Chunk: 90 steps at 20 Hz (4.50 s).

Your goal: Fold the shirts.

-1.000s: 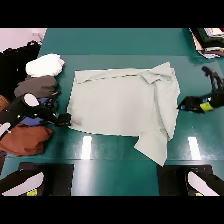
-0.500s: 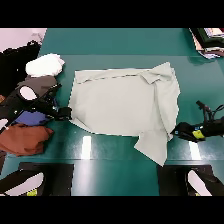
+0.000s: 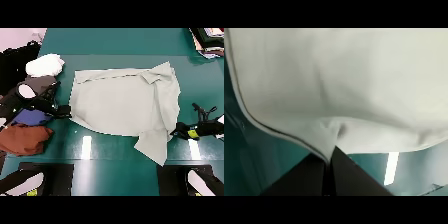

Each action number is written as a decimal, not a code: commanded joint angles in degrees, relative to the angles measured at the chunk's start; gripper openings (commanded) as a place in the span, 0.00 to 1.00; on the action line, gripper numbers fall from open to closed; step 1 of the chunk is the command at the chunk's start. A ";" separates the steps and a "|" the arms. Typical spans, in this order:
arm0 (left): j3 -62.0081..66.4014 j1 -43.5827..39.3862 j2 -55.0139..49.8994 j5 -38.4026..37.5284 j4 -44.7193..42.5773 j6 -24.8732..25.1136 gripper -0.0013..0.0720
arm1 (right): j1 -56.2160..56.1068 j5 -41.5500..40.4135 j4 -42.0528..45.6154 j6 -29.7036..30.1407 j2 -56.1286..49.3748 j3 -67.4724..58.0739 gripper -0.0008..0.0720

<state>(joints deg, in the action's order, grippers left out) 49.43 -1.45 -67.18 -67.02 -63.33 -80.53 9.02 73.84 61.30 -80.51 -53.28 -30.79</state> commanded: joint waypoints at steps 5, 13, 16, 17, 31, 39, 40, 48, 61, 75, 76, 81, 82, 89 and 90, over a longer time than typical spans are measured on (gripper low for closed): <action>20.90 3.23 13.14 -5.27 -0.76 -0.50 0.05 | 0.20 0.87 -0.33 0.37 10.43 -24.02 0.03; 65.94 6.60 20.39 -6.01 -1.11 -0.50 0.05 | 0.22 -0.50 0.48 0.39 7.63 -69.18 0.03; 75.82 6.60 20.39 -3.80 -1.11 -2.69 0.05 | 0.20 3.13 3.19 -0.57 3.43 -85.68 0.03; 77.53 6.60 20.39 -3.87 -1.09 -3.50 0.05 | 0.20 4.98 5.40 -1.79 2.16 -90.42 0.03; 36.74 6.29 8.94 -6.47 -0.68 -5.31 0.05 | -1.86 12.24 9.33 -4.37 -11.30 -66.97 0.03; 35.26 5.95 -21.86 15.32 5.07 1.49 0.05 | -4.52 -2.10 8.81 -4.37 -39.01 -67.82 0.03; 38.10 5.97 -24.48 15.69 5.11 1.49 0.05 | -4.52 -2.93 8.76 -4.50 -41.72 -70.84 0.03; 44.48 5.81 -27.52 6.43 2.97 1.51 0.05 | -5.27 -0.81 13.88 -4.46 -44.96 -71.32 0.03; 29.92 5.18 -26.67 2.34 -1.07 0.04 0.08 | -4.33 -4.68 9.20 -4.35 -34.12 -47.25 0.50; 29.75 5.73 -24.65 3.15 -1.95 -3.48 0.09 | -2.01 -5.38 9.14 -3.19 -12.50 -35.17 0.50; 29.75 5.73 -24.65 3.41 -2.29 -3.41 0.09 | -2.01 -5.79 9.14 -3.19 -12.09 -34.53 0.50; 29.73 5.70 -24.70 4.83 -1.09 -3.50 0.40 | -2.01 -6.16 8.68 -3.21 -11.93 -34.58 0.50; 29.73 5.73 -24.85 3.89 -0.87 -4.81 0.97 | -2.01 -6.21 8.57 -3.21 -11.93 -34.58 0.47; 29.62 5.73 -23.85 -6.75 -10.91 -2.84 0.97 | -2.01 -5.51 7.23 -3.21 -11.93 -34.58 0.47; 28.70 5.73 -22.80 -9.44 -13.77 -2.93 0.97 | -2.01 -5.22 7.21 -3.21 -11.93 -34.58 0.47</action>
<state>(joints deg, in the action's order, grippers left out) 78.85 4.25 -91.05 -68.27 -70.32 -83.88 6.98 67.88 68.75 -83.68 -65.25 -65.39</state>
